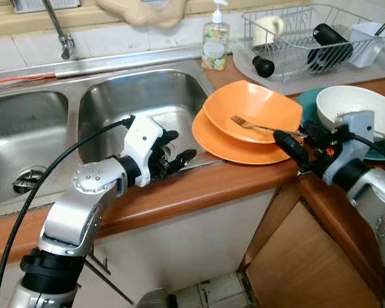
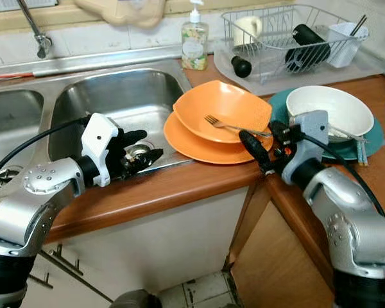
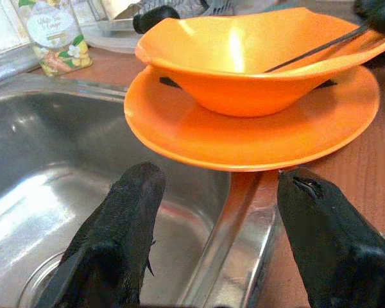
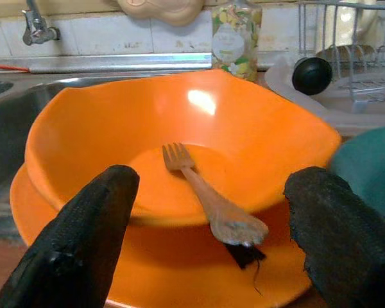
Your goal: Kitchen organization
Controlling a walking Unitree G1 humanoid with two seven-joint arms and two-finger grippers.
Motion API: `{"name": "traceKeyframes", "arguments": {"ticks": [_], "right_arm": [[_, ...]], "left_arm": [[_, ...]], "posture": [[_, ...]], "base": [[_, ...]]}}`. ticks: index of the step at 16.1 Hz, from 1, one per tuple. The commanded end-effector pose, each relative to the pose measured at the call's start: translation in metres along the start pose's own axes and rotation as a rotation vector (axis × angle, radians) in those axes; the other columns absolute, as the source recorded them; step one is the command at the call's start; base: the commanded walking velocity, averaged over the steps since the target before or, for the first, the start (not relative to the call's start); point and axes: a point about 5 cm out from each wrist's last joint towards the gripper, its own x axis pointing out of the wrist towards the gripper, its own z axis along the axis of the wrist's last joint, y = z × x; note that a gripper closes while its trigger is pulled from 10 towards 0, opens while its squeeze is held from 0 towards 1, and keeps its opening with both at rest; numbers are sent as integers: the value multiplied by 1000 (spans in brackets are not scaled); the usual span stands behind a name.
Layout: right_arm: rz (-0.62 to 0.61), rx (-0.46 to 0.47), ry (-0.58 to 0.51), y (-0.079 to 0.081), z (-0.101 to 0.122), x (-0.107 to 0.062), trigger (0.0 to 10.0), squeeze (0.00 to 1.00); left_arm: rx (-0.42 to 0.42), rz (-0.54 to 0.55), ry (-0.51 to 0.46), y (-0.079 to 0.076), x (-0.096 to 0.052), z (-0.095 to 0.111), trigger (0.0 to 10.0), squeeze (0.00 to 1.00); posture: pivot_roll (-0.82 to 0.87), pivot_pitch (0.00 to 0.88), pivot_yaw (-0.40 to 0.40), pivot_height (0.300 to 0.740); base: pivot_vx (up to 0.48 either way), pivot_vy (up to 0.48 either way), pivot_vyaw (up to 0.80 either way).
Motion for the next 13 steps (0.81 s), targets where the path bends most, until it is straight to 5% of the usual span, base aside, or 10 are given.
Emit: {"name": "traceKeyframes", "arguments": {"ticks": [1,2,3,4,13], "right_arm": [[42,16,-23,3,4,4,10000,0],[50,20,-23,3,4,4,10000,0],[74,32,-22,3,3,5,1843,0],[95,43,-19,5,2,6,0,0],[114,37,-8,3,1,8,0,0]], "left_arm": [[-3,-38,-19,-5,-1,5,10000,0],[-11,-49,-22,-7,-2,5,10000,0],[-31,-99,-32,-13,-3,6,10000,0],[-52,-152,-41,-19,-4,7,10000,0],[-95,-209,-55,-26,-6,7,10000,0]], "posture": [[-4,0,37,716],[-4,0,37,716],[-5,0,36,716],[-5,0,36,716],[-14,0,27,716]], "base": [[0,0,0],[0,0,0],[0,0,0],[0,0,0],[0,0,0]]}}
